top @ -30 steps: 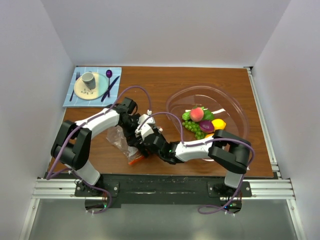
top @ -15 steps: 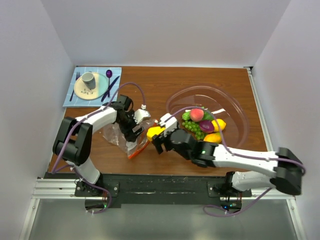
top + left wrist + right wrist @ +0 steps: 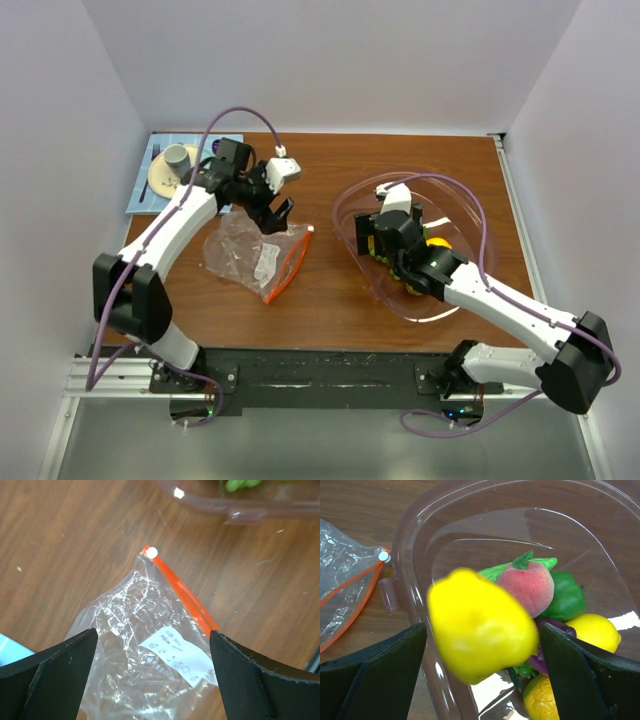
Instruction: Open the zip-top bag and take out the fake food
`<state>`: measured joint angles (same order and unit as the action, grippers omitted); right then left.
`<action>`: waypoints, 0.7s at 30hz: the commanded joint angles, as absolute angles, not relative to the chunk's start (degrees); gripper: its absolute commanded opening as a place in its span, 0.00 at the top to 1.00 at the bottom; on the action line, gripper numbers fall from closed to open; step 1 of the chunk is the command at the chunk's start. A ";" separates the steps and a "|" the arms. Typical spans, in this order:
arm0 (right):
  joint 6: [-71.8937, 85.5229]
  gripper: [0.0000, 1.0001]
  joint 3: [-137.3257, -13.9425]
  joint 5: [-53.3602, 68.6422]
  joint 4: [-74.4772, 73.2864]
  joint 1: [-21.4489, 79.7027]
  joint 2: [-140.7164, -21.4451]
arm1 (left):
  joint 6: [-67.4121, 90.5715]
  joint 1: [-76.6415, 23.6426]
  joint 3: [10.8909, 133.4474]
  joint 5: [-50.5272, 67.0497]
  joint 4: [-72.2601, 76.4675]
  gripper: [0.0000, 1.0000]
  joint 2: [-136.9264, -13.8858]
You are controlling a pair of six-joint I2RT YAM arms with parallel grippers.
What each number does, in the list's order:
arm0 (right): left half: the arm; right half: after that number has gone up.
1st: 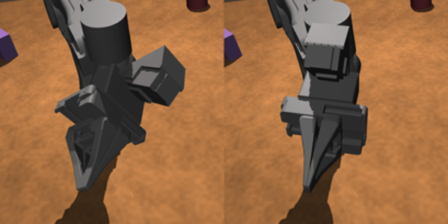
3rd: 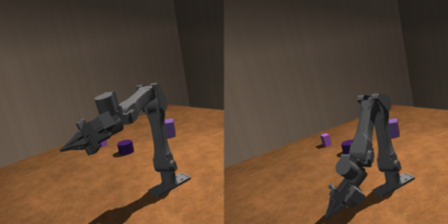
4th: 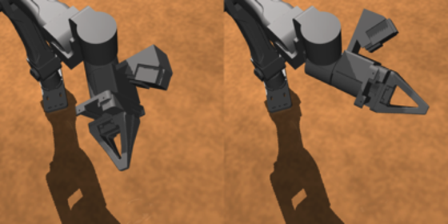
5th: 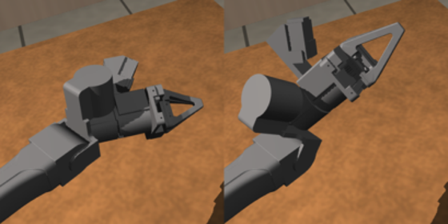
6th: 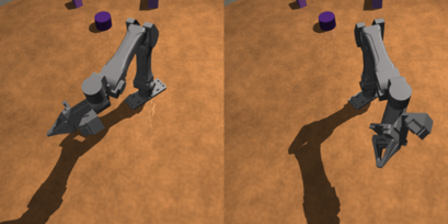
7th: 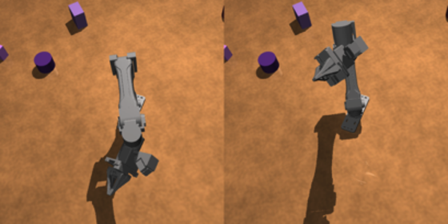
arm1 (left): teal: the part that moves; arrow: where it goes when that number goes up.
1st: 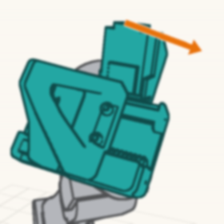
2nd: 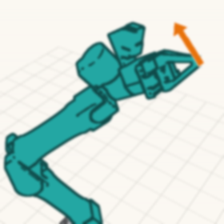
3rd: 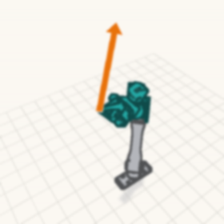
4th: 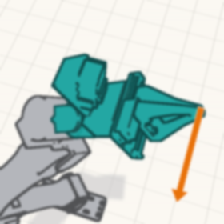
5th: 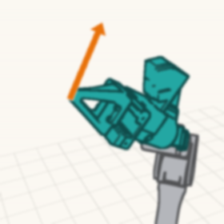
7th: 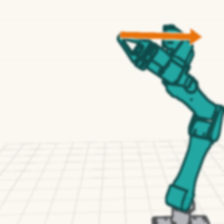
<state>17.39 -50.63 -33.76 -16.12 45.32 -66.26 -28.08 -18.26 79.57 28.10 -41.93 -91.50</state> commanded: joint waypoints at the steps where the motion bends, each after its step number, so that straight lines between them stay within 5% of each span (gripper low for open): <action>1: 19.86 0.01 -55.81 -36.56 -20.73 45.26 -65.83 | -26.10 -18.46 81.65 31.73 -47.37 0.00 -83.87; 21: 18.02 0.01 -61.35 -35.51 -30.59 45.44 -60.12 | -25.93 -18.46 74.53 33.66 -47.11 0.00 -77.26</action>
